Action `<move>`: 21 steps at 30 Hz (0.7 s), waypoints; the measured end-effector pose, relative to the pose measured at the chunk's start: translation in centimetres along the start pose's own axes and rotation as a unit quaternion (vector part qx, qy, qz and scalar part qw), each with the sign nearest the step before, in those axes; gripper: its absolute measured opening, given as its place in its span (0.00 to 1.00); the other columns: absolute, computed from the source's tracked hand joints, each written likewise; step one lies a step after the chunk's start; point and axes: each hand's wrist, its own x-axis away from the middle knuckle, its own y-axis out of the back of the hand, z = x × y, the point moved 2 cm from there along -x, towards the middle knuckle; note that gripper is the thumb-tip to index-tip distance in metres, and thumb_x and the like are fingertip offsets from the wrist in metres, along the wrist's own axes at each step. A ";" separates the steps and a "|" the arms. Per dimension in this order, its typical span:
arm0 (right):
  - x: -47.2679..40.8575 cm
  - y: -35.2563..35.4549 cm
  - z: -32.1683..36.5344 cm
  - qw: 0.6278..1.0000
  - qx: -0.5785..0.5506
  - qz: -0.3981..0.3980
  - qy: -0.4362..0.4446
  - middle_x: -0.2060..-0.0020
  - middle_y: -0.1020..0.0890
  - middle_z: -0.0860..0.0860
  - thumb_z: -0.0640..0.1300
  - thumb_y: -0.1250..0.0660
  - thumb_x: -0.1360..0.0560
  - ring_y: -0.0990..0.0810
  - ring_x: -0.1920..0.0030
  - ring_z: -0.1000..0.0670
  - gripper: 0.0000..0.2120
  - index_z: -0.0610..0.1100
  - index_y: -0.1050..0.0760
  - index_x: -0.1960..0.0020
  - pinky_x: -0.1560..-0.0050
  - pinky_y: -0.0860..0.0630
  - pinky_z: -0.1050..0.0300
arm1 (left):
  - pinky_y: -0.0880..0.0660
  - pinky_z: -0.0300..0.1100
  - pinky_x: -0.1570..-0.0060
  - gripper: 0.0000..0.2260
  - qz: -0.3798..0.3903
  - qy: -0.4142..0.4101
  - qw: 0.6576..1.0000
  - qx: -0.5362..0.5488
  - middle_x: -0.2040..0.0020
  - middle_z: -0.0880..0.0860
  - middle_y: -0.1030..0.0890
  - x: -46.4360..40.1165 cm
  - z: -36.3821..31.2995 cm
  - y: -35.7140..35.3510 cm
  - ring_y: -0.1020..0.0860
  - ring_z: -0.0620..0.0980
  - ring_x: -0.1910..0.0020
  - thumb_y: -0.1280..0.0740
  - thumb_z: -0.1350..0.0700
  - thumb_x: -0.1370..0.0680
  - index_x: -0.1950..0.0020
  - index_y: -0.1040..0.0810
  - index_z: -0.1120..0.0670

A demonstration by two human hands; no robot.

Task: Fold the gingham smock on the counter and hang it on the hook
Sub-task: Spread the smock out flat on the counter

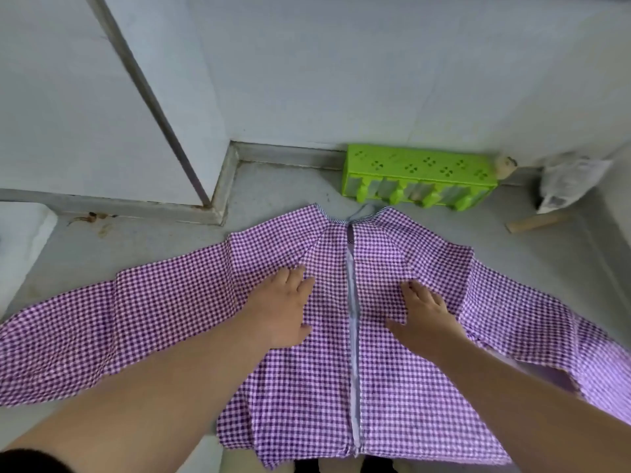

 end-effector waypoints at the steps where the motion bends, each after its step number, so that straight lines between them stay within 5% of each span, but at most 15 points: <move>1: -0.2 0.2 -0.6 1.000 -0.012 0.010 0.015 0.16 0.55 0.55 0.64 0.37 0.21 0.56 0.17 0.46 0.42 0.52 0.54 0.15 0.21 0.44 0.40 | 0.47 0.58 0.18 0.44 0.001 -0.033 0.999 0.011 0.13 0.55 0.61 -0.9 -2.1 0.7 0.52 0.59 0.15 0.38 0.32 0.19 0.13 0.58 0.49; 5: -0.7 0.9 -2.6 0.994 -0.056 0.008 0.097 0.16 0.47 0.53 0.55 0.35 0.18 0.50 0.17 0.49 0.33 0.52 0.41 0.17 0.18 0.51 0.52 | 0.41 0.62 0.20 0.44 0.051 -0.072 0.995 0.036 0.14 0.53 0.66 -3.6 -8.4 1.9 0.54 0.63 0.15 0.36 0.32 0.20 0.15 0.63 0.39; 8: 0.5 2.0 -5.8 0.986 -0.096 -0.100 0.093 0.24 0.29 0.54 0.46 0.34 0.21 0.32 0.24 0.49 0.22 0.53 0.25 0.27 0.23 0.38 0.52 | 0.37 0.63 0.22 0.48 0.096 -0.019 0.995 -0.012 0.14 0.60 0.61 -4.9 -11.0 2.6 0.51 0.68 0.16 0.38 0.26 0.23 0.14 0.60 0.43; 11: 2.8 3.1 -9.9 0.969 -0.100 -0.225 0.024 0.35 0.22 0.55 0.44 0.35 0.22 0.26 0.32 0.47 0.14 0.56 0.18 0.39 0.30 0.31 0.44 | 0.32 0.60 0.25 0.50 0.127 0.022 0.991 -0.047 0.15 0.66 0.56 -5.7 -12.6 3.8 0.45 0.70 0.18 0.37 0.25 0.24 0.13 0.53 0.50; 16: 6.4 4.2 -17.4 0.923 -0.123 -0.302 -0.202 0.34 0.26 0.48 0.39 0.37 0.23 0.29 0.33 0.40 0.18 0.54 0.21 0.38 0.32 0.34 0.37 | 0.30 0.57 0.27 0.52 0.137 0.045 0.986 -0.086 0.17 0.68 0.46 -6.4 -15.0 5.4 0.37 0.67 0.20 0.32 0.26 0.26 0.15 0.49 0.55; 19: 6.9 3.5 -20.2 0.916 -0.155 -0.200 -0.311 0.27 0.32 0.42 0.38 0.36 0.25 0.33 0.28 0.37 0.29 0.53 0.32 0.25 0.28 0.34 0.37 | 0.34 0.60 0.23 0.59 0.140 0.056 0.981 -0.119 0.17 0.70 0.47 -7.0 -15.3 4.9 0.39 0.68 0.20 0.32 0.24 0.29 0.14 0.59 0.54; 21: 7.0 2.1 -21.9 0.919 -0.178 -0.128 -0.327 0.24 0.34 0.42 0.47 0.31 0.22 0.35 0.25 0.36 0.33 0.49 0.40 0.20 0.26 0.33 0.37 | 0.35 0.61 0.22 0.62 0.147 0.062 0.979 -0.124 0.17 0.70 0.48 -7.7 -15.6 4.4 0.40 0.69 0.19 0.30 0.24 0.30 0.14 0.64 0.53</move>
